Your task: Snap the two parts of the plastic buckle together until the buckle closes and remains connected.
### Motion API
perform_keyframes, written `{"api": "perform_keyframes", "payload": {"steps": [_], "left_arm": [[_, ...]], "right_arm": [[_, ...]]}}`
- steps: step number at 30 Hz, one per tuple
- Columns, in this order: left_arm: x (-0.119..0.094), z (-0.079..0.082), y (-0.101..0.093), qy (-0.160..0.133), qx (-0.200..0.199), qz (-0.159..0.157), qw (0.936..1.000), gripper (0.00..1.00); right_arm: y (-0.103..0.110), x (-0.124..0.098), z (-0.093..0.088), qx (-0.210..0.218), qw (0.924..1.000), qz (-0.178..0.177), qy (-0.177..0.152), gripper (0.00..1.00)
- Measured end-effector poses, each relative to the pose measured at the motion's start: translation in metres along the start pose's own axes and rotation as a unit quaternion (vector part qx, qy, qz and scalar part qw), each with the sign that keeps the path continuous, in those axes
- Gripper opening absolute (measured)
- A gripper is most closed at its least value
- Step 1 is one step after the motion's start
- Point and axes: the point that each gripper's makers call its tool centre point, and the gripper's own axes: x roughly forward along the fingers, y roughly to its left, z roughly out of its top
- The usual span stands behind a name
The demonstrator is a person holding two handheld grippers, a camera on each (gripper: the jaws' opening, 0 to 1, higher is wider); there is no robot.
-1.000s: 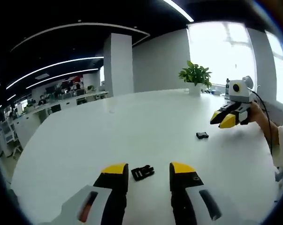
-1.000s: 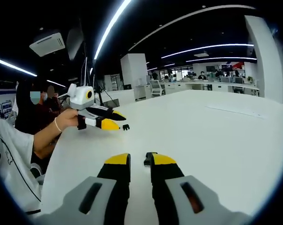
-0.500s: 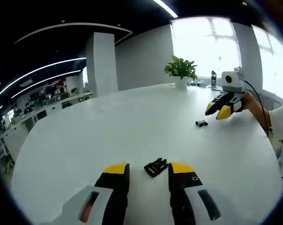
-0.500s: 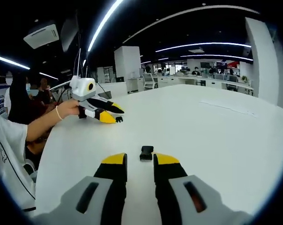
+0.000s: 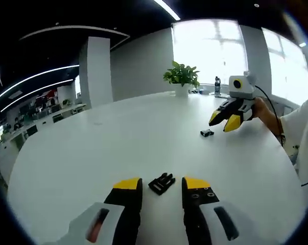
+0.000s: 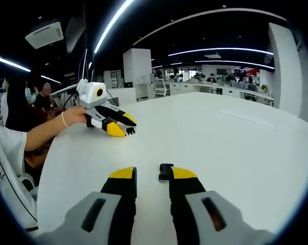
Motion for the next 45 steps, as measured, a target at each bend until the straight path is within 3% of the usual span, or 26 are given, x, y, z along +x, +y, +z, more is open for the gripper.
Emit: {"api": "perform_keyframes", "payload": {"steps": [12, 18, 27, 45], "left_arm": [[0.002, -0.001, -0.004, 0.007, -0.011, -0.035, 0.9993, 0.24], [0.002, -0.001, -0.004, 0.006, -0.011, -0.035, 0.9993, 0.23], [0.002, -0.001, -0.01, 0.001, 0.0, -0.037, 0.9993, 0.13], [0.003, -0.001, -0.01, -0.003, -0.012, -0.019, 0.9997, 0.12]], "right_arm": [[-0.006, 0.006, -0.002, 0.006, 0.9999, -0.014, 0.006, 0.26], [-0.005, 0.009, -0.004, 0.004, 0.9998, -0.016, 0.01, 0.26], [-0.012, 0.011, -0.01, -0.005, 0.9995, -0.025, 0.021, 0.25], [-0.013, 0.017, -0.011, -0.004, 0.9992, -0.025, 0.031, 0.24]]}}
